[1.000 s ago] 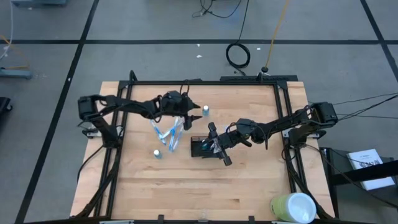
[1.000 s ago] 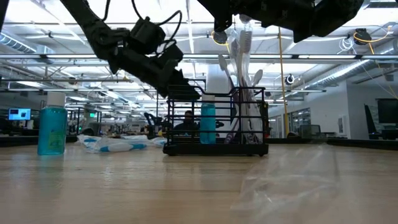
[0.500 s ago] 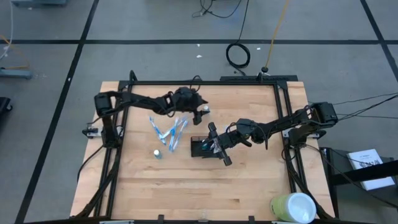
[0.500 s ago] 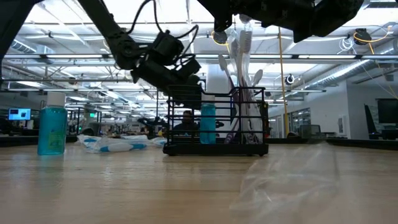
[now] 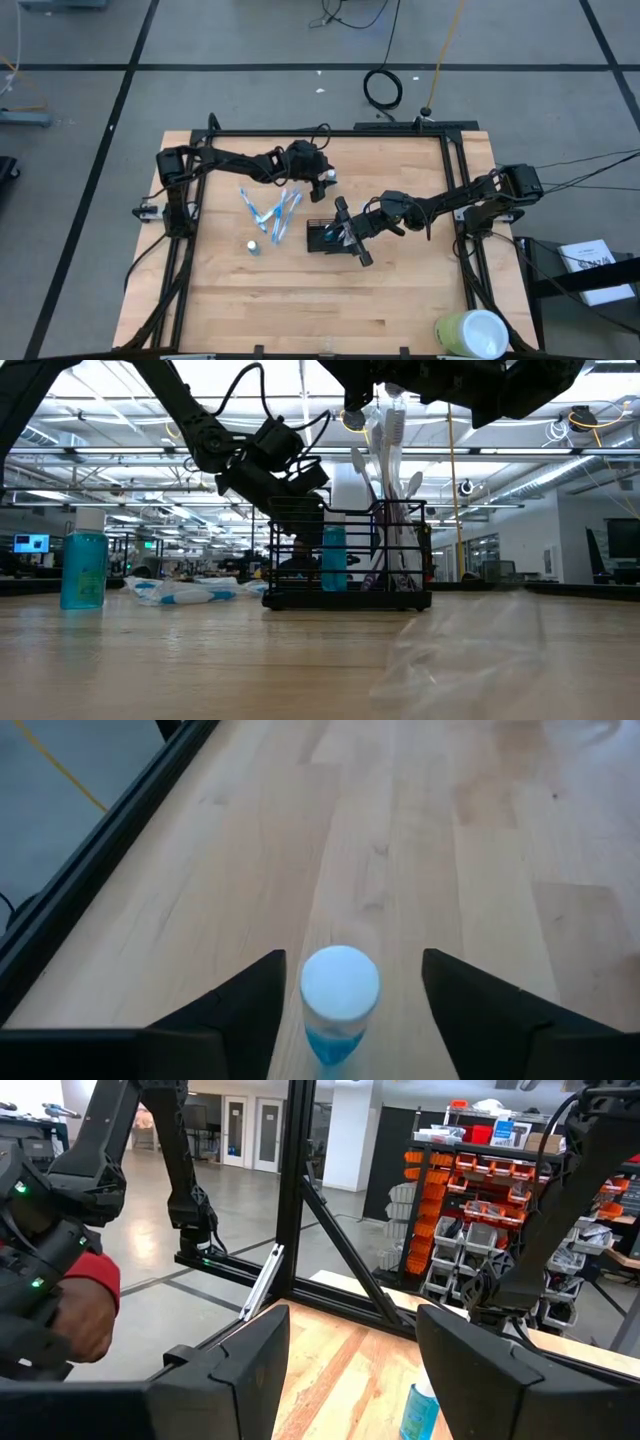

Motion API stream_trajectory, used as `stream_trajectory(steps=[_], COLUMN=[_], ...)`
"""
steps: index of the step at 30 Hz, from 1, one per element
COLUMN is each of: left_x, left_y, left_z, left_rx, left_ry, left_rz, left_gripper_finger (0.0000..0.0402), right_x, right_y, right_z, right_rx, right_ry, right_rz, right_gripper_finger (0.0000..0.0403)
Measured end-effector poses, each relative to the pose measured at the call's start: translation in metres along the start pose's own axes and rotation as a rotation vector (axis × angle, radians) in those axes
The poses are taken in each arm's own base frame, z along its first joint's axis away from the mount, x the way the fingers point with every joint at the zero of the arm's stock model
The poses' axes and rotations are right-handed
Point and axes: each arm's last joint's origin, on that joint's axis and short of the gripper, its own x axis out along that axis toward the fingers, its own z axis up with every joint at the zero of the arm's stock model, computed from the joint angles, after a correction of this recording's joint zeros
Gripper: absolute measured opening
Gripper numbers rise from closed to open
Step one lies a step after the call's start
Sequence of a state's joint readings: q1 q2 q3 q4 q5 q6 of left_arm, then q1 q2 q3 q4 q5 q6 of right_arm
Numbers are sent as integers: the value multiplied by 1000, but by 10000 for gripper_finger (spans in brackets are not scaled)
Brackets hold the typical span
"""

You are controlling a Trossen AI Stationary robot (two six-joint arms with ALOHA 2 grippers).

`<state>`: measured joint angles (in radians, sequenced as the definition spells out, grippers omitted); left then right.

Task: Pick & Place toothbrushing station
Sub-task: Put the top mouthwash into the middle section of the wire organizer

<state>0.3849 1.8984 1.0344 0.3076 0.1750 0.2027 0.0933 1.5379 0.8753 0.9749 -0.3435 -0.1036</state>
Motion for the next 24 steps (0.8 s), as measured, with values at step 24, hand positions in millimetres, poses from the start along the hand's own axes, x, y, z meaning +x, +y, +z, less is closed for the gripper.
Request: stream_trajectory(steps=[24], left_x=[-64], left_y=[-26], left_z=[47], left_rx=[-17], left_ry=[-1], left_rz=[-7], left_gripper_finger=[100], right_x=[0], right_y=[0], right_z=[0], right_rx=[0], right_ry=[0], right_rz=[0], right_gripper_finger=[210])
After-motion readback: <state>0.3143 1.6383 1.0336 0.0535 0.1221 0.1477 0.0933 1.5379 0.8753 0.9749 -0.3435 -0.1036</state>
